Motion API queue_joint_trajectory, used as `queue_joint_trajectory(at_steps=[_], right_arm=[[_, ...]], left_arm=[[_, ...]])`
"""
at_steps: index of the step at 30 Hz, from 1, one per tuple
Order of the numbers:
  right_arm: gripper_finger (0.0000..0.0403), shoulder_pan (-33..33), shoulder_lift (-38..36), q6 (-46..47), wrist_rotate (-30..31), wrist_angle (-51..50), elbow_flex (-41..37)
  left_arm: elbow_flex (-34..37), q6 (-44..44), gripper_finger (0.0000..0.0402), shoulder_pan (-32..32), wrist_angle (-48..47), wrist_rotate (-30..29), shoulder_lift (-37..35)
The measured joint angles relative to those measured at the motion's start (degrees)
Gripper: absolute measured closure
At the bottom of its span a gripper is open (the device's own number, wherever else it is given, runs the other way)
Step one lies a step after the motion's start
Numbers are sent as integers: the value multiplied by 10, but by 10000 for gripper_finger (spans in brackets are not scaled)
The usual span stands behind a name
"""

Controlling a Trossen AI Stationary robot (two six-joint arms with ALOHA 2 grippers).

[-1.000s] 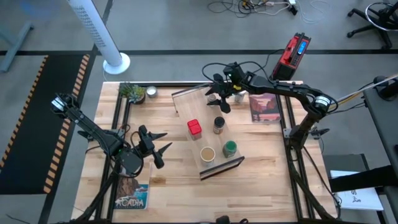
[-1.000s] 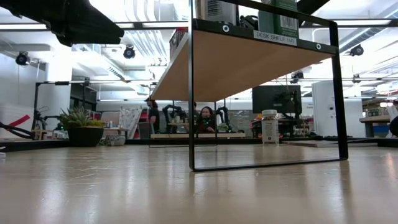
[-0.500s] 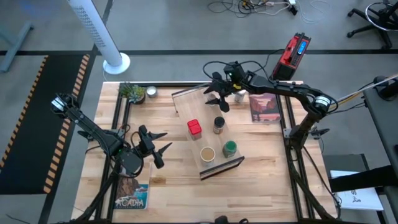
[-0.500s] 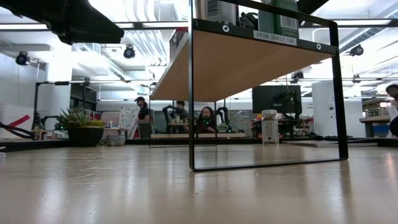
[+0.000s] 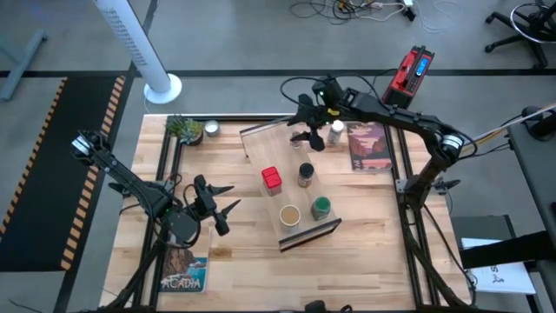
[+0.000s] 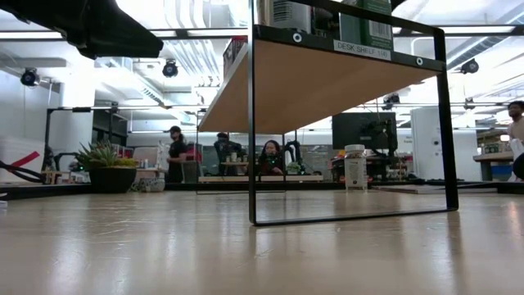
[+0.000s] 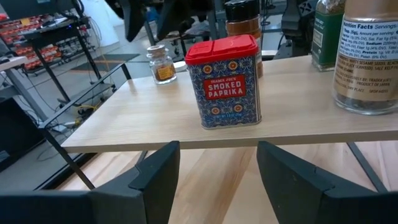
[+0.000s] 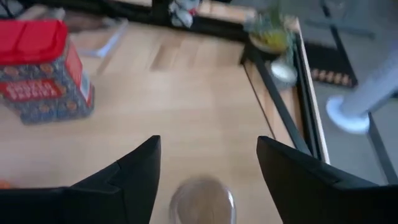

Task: Shelf spices
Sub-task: Put the white seasoning bottle on the shelf aligned with the other red seasoning can

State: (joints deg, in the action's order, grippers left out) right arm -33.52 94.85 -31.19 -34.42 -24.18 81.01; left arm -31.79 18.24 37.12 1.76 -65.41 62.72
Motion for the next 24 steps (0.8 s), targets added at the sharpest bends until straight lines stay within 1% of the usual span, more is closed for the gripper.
queue_joint_trajectory(at_steps=[4,11,12,14,16,17,20,24], right_arm=[[169,-2,-13,-7,42,-93,33],[182,-1,-62,6,71,-167,37],[184,-1,-68,6,93,-183,37],[188,-2,-80,7,159,-206,34],[191,-6,-88,16,225,-211,26],[192,-11,-90,20,247,-211,21],[190,-38,-89,40,265,-209,6],[172,-94,-88,72,265,-194,-31]], left_arm=[[0,-2,198,0,-5,0,0],[1,-2,198,0,-18,0,0],[1,0,198,0,-18,0,0],[1,1,198,0,-19,0,0],[1,2,198,0,-19,0,0],[1,3,198,0,-19,0,0],[1,11,198,0,-19,0,0],[1,31,198,0,-20,0,0]])
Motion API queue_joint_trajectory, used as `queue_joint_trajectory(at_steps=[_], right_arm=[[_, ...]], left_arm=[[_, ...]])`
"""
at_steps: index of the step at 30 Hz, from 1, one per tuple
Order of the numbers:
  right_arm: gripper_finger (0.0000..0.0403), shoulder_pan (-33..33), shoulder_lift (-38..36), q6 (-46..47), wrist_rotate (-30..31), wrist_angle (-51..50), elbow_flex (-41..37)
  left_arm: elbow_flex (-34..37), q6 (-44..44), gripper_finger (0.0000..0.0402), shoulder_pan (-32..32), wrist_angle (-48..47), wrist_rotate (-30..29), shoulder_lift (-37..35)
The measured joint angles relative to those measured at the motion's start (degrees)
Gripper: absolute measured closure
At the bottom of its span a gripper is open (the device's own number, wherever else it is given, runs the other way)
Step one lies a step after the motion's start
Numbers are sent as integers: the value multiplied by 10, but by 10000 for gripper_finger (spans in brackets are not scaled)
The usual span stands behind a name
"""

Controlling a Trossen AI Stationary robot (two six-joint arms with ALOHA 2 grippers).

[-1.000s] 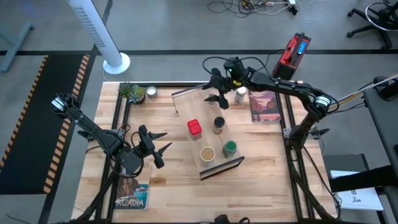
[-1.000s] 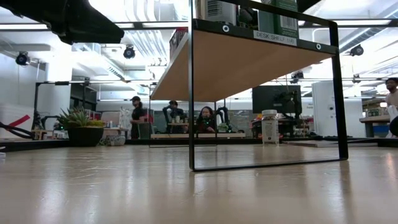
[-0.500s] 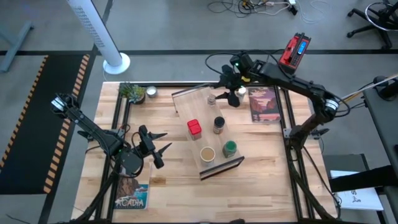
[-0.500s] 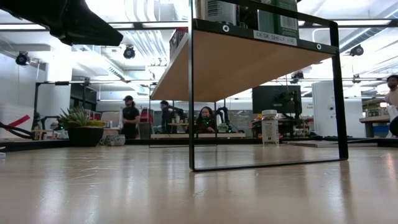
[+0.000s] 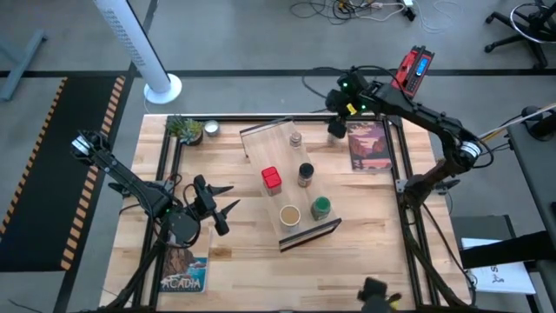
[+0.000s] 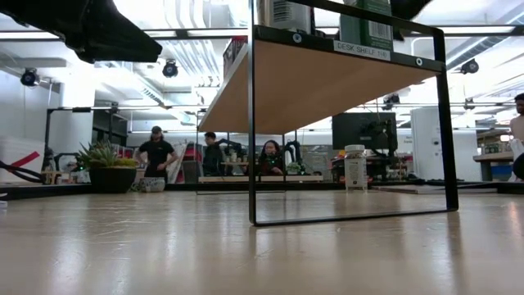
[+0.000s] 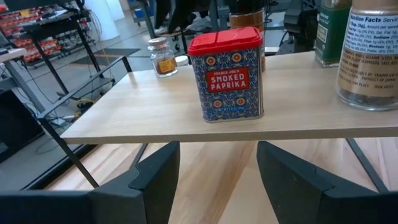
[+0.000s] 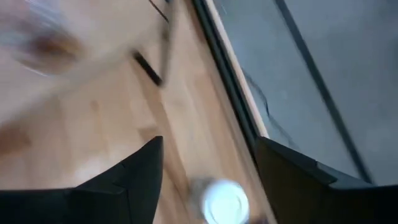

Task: Shelf spices
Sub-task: Put the white seasoning bottle on the shelf aligned with the other red seasoning can

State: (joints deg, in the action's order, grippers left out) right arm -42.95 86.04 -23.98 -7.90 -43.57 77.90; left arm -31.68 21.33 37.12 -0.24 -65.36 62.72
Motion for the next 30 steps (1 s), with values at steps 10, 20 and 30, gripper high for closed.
queue_joint_trajectory(at_steps=[10,20,30], right_arm=[[113,-99,-18,32,-61,97,-131],[83,-110,-45,37,-60,206,-230],[79,-110,-37,39,-75,264,-250]], left_arm=[[0,3,198,0,-2,0,0],[0,-13,198,-8,-2,-1,0],[0,-6,198,-14,6,-1,0]])
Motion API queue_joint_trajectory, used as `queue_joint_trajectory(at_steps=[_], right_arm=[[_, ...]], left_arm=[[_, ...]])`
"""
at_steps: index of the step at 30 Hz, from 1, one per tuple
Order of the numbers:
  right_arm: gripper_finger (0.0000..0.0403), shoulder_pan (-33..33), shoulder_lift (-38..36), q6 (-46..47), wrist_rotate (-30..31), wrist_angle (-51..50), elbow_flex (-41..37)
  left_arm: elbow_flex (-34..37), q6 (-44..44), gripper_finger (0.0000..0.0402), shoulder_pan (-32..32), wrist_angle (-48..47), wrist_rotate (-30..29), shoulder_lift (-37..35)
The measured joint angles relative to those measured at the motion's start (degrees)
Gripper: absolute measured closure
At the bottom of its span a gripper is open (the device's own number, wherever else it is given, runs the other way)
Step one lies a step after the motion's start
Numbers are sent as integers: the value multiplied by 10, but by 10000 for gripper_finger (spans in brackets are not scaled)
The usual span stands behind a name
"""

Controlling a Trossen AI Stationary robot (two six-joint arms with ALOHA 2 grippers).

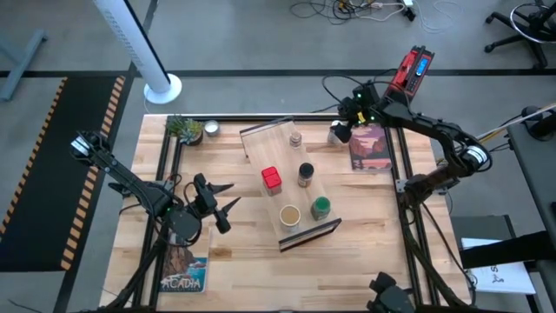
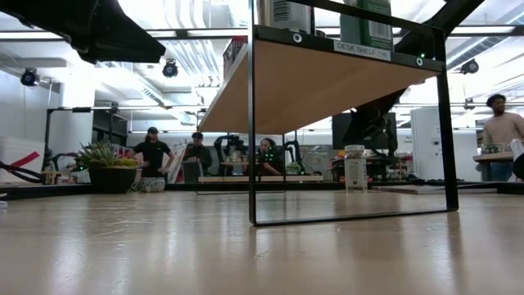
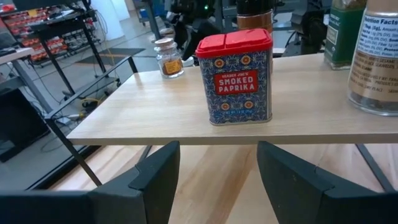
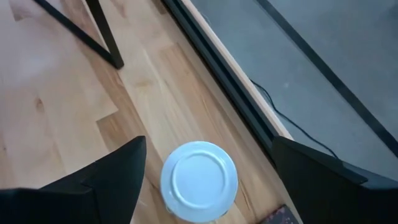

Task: Shelf spices
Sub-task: Put the white seasoning bottle on the shelf aligned with the other red seasoning can

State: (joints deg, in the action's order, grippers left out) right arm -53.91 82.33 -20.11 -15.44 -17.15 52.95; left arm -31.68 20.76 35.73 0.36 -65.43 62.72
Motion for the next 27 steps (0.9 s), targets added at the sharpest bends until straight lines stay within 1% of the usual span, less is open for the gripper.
queue_joint_trajectory(at_steps=[10,18,22,27], right_arm=[[78,0,58,-8,14,34,0],[84,0,103,-9,20,31,-1],[104,0,110,-9,20,31,-1],[155,0,110,-9,20,31,-1]], left_arm=[[0,13,198,0,1,3,0],[0,18,198,0,0,9,0],[0,18,198,0,0,9,0],[0,18,198,0,0,9,0]])
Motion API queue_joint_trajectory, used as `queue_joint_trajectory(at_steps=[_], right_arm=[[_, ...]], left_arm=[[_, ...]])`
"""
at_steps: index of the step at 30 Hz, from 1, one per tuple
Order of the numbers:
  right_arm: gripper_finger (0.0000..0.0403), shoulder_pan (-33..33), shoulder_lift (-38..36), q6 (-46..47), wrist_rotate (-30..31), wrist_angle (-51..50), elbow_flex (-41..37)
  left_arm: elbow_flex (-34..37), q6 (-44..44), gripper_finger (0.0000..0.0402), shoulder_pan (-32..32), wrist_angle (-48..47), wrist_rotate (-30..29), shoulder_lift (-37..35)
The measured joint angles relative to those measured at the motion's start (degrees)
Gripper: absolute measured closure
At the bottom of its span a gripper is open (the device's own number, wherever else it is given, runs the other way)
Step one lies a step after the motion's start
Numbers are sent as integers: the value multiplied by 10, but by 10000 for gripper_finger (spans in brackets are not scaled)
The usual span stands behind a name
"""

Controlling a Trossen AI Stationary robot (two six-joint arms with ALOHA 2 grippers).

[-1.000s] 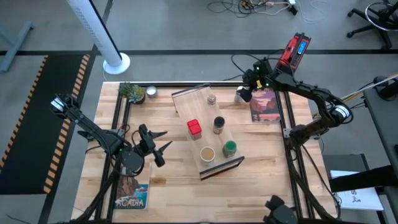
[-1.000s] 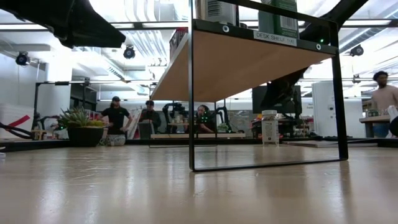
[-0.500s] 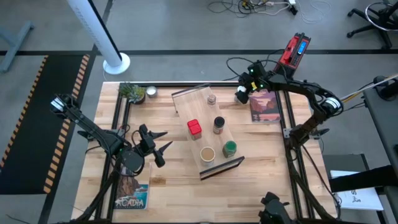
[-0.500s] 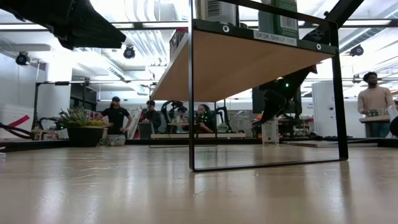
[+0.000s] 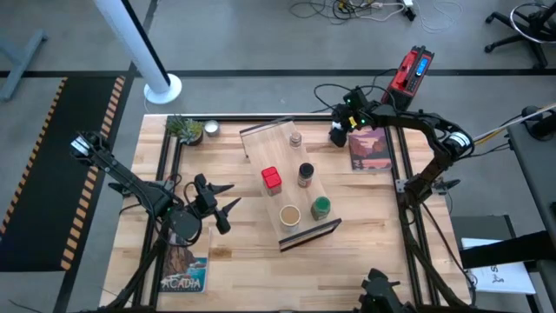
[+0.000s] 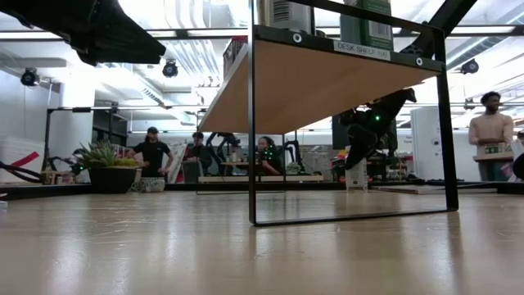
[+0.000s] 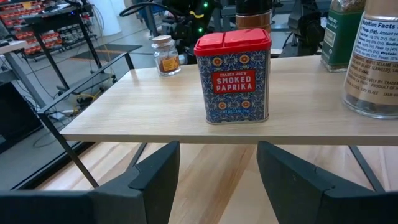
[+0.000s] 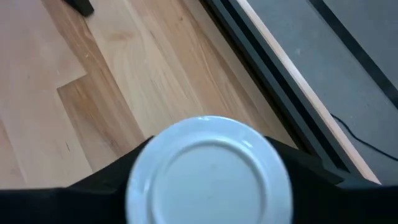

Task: Shelf spices
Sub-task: Put the white seasoning bottle on the shelf aligned with the other red seasoning can

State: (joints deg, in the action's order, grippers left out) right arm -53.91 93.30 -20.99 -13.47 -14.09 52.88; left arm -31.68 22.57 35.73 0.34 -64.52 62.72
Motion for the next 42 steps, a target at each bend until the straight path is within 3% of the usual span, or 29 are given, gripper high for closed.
queue_joint_trajectory(at_steps=[6,13,22,29,33,42], right_arm=[[226,0,-1,-1,0,-3,0],[226,1,-7,-1,-5,-15,0],[226,12,-72,0,-6,-44,2],[226,31,-157,-4,-15,-95,27],[226,54,-212,4,-18,-98,40],[226,125,-283,29,-16,-162,98]], left_arm=[[0,0,198,0,0,0,0],[0,4,198,0,0,6,0],[-2,7,198,-3,12,11,0],[-2,-1,198,-32,53,98,0],[-2,2,198,-35,84,110,0],[-2,-145,198,-44,247,116,-33]])
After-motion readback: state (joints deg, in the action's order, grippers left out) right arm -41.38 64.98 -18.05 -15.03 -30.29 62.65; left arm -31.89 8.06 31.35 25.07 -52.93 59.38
